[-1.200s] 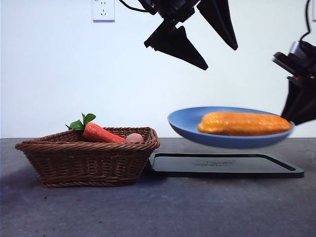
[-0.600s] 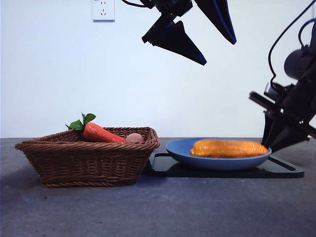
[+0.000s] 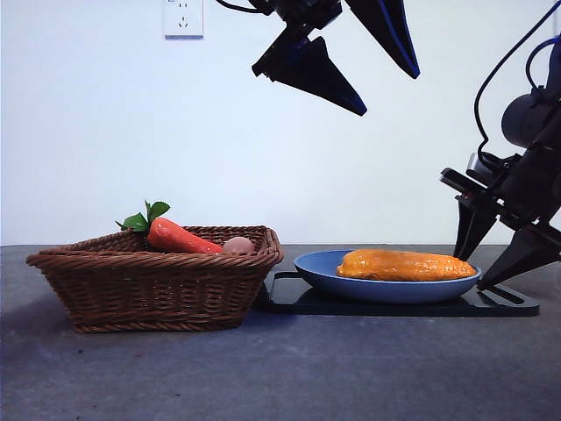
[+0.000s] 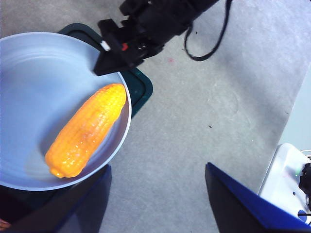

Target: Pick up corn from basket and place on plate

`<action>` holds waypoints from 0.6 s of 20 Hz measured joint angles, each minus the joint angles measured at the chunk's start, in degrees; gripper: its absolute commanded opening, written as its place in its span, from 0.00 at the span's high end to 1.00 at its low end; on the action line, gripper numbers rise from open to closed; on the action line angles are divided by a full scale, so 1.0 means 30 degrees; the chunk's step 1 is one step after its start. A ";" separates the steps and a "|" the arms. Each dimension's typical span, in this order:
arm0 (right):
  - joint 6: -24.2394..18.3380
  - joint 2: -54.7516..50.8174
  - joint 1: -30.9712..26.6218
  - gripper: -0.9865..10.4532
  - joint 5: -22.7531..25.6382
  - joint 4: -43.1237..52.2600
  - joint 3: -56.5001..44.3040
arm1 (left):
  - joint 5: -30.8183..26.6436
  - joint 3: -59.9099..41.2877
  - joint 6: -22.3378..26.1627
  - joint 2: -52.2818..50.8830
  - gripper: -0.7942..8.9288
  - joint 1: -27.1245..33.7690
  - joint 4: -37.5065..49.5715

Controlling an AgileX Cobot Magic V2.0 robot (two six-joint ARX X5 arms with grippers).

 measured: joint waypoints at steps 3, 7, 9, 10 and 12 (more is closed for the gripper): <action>-0.0306 -0.1865 -0.0277 0.74 0.0036 -0.0641 0.0000 | 0.0000 0.0000 0.0000 0.0000 0.59 0.0102 -0.0007; -0.1552 -0.6033 -0.0466 0.74 0.0029 -0.3067 0.0000 | 0.0000 0.0000 0.0000 0.0000 0.60 0.0597 -0.0131; -0.2455 -0.8182 -0.0153 0.74 0.0029 -0.4969 0.0000 | 0.0000 0.0000 0.0000 0.0000 0.60 0.0809 -0.0495; -0.2849 -0.9151 0.0117 0.74 0.0022 -0.5836 0.0000 | 0.0000 0.0000 0.0007 0.0000 0.60 0.0911 -0.0743; -0.3563 -1.1060 0.0889 0.74 0.0022 -0.7737 0.0007 | 0.0000 0.0000 0.0080 0.0000 0.60 0.1122 -0.1297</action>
